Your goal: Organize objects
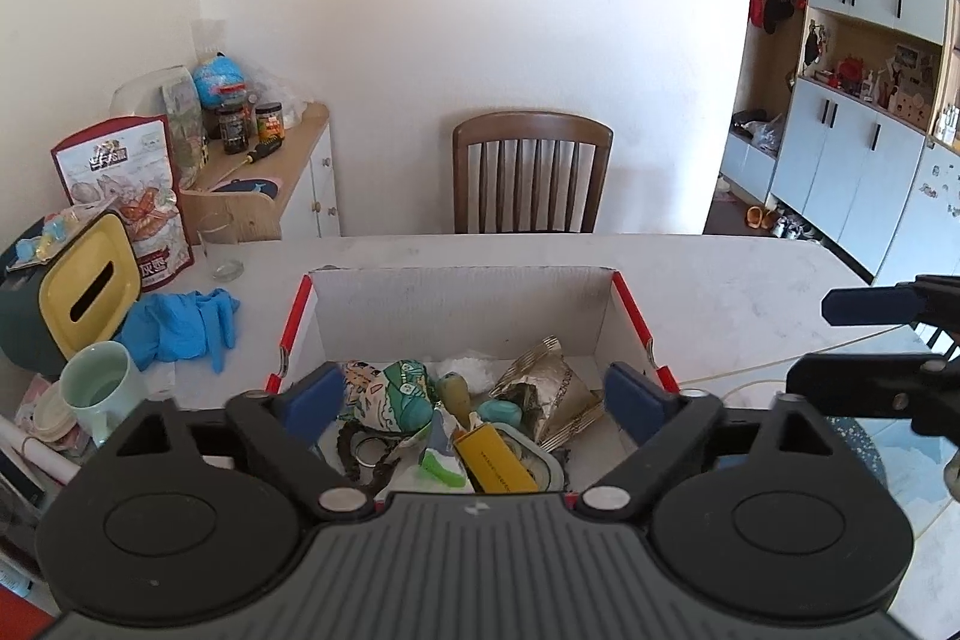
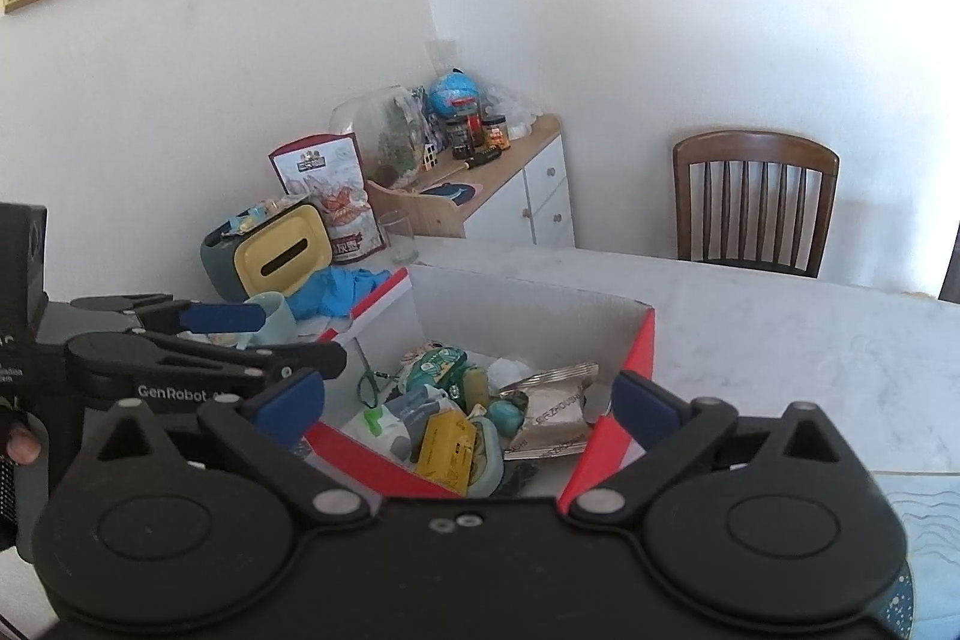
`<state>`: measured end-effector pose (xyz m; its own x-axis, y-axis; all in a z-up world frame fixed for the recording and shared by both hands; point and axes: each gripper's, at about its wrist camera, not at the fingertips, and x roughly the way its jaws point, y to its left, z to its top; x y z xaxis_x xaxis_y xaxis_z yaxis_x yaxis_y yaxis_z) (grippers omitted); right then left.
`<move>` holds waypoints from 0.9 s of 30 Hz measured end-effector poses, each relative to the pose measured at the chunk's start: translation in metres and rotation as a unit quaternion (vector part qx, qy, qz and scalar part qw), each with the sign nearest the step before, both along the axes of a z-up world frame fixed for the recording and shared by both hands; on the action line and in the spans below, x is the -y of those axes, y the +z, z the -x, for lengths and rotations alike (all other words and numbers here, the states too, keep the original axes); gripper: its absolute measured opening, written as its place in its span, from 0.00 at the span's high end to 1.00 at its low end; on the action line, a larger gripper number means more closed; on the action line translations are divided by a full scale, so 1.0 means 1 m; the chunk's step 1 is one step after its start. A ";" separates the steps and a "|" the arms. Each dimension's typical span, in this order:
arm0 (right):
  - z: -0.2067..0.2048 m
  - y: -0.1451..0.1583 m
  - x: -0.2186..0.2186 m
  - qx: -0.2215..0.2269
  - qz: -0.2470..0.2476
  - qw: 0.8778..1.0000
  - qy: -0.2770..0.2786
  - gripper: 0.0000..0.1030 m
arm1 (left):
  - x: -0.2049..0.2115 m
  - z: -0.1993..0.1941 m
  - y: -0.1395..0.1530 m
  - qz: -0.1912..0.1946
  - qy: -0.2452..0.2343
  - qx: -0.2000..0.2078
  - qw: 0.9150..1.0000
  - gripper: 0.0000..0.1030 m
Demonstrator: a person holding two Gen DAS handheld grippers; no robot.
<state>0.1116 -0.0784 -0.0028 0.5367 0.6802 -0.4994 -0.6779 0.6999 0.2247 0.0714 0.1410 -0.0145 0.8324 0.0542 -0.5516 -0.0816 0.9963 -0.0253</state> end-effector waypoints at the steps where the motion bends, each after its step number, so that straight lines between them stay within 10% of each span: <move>1: 0.001 0.000 0.001 0.001 -0.002 1.000 0.001 0.01 | 0.001 0.003 0.000 0.001 -0.001 0.004 1.000 0.01; 27: 0.019 -0.009 0.016 -0.004 0.001 1.000 -0.005 0.01 | 0.014 0.020 -0.010 0.002 0.009 -0.001 1.000 0.01</move>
